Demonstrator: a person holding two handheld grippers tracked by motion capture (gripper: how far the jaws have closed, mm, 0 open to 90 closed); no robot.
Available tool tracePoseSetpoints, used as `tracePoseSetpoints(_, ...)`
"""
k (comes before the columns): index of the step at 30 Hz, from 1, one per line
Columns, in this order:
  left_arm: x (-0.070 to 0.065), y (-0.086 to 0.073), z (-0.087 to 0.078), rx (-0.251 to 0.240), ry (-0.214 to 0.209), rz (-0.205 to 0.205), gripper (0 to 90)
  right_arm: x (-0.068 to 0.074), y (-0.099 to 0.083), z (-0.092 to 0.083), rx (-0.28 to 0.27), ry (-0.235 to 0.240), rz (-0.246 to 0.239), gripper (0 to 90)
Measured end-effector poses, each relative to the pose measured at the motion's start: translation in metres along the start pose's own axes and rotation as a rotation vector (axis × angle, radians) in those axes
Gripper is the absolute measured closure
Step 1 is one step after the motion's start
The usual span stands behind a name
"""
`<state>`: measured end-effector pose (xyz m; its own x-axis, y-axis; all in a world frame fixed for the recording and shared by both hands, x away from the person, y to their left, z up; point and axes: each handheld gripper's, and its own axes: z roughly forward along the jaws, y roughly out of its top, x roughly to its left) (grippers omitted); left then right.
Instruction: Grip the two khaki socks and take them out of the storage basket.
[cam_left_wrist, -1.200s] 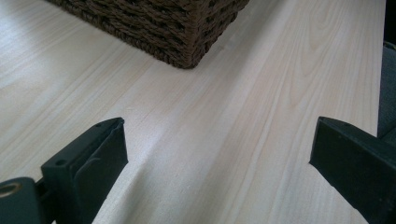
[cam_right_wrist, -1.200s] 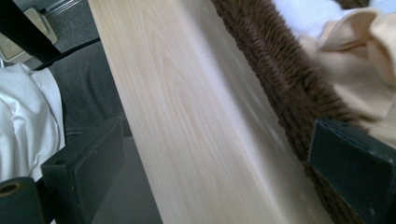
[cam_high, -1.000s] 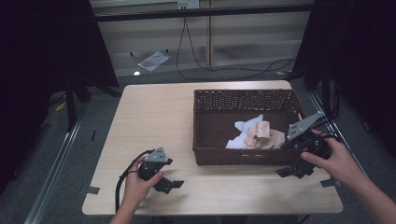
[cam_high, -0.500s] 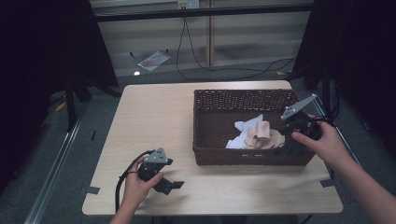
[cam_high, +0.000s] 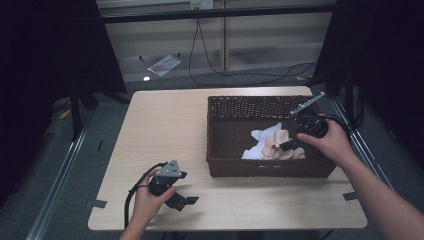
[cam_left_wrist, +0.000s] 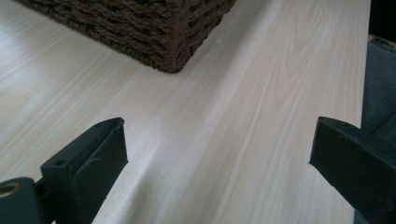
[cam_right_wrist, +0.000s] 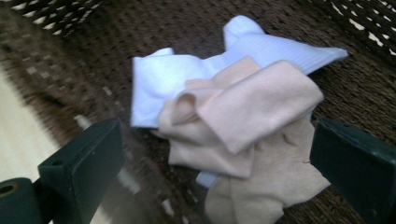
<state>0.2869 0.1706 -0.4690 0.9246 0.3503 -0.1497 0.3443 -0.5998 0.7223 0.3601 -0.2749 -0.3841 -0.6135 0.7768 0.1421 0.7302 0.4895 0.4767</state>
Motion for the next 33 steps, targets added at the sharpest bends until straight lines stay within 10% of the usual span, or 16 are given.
tracePoseSetpoints(20,0.001,-0.001,0.001,0.005,-0.002,0.003,3.7,-0.018,0.013,0.046,0.101,-0.053,0.15,9.3)
tracePoseSetpoints(24,0.001,-0.001,0.002,0.004,-0.003,0.003,3.7,-0.018,0.014,0.052,0.146,-0.043,0.137,20.0)
tracePoseSetpoints(29,0.0,-0.001,0.002,0.004,-0.003,0.001,3.7,-0.015,0.013,0.048,0.125,-0.041,0.116,69.7)
tracePoseSetpoints(33,0.001,-0.001,0.001,-0.002,0.001,-0.001,3.7,-0.012,0.011,0.042,0.089,-0.031,0.078,88.8)
